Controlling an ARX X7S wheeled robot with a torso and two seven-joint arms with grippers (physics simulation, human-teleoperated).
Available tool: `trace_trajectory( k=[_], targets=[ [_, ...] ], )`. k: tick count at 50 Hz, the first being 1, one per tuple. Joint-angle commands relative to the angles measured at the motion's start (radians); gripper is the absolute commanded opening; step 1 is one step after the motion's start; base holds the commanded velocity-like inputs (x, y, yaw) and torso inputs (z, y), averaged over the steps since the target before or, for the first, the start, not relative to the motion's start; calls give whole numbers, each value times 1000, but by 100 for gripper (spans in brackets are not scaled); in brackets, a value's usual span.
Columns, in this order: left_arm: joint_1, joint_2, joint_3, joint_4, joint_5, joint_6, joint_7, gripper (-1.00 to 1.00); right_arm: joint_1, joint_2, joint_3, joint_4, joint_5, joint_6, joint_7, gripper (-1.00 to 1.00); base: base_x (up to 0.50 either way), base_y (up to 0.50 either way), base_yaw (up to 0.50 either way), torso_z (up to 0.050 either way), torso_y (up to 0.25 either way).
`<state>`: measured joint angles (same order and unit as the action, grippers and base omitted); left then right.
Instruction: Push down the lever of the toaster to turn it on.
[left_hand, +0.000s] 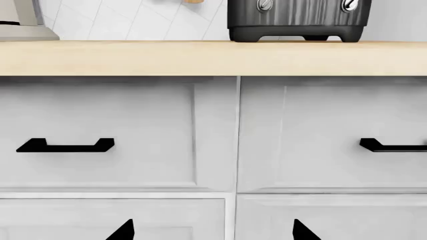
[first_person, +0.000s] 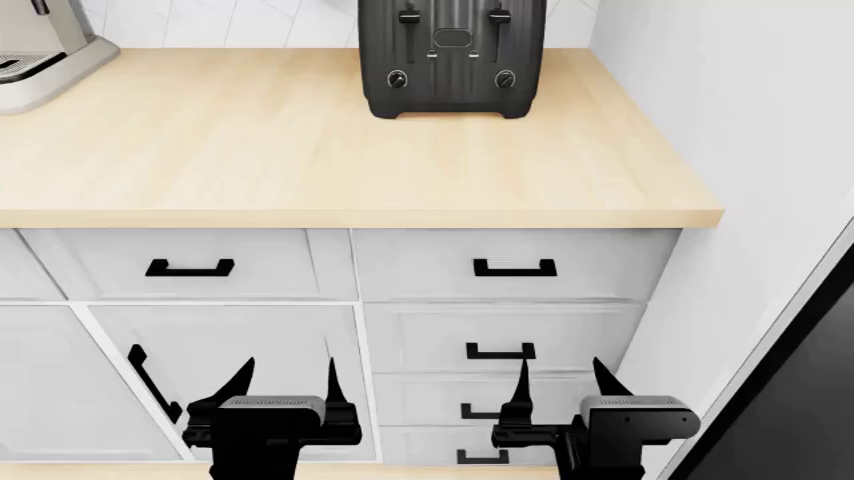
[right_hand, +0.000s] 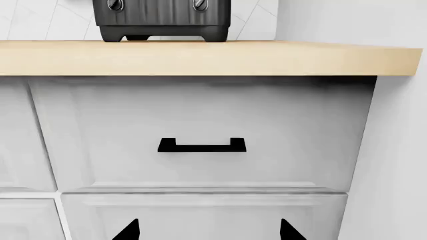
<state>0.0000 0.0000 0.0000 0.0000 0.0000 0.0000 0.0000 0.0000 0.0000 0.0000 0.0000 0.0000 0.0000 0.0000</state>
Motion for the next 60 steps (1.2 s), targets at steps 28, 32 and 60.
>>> trace_trajectory(
  k=[28, 32, 60],
  targets=[
    [17, -79, 93, 81, -75, -36, -83, 100, -18, 75, -71, -64, 53, 18, 117, 100, 0, 0, 0, 0, 0],
    [18, -83, 99, 83, -80, -40, -88, 100, -18, 80, -75, -70, 56, 16, 125, 100, 0, 0, 0, 0, 0],
    [17, -117, 121, 134, -130, -60, -123, 100, -17, 113, -111, -116, 86, 61, 165, 100, 0, 0, 0, 30, 0]
  ],
)
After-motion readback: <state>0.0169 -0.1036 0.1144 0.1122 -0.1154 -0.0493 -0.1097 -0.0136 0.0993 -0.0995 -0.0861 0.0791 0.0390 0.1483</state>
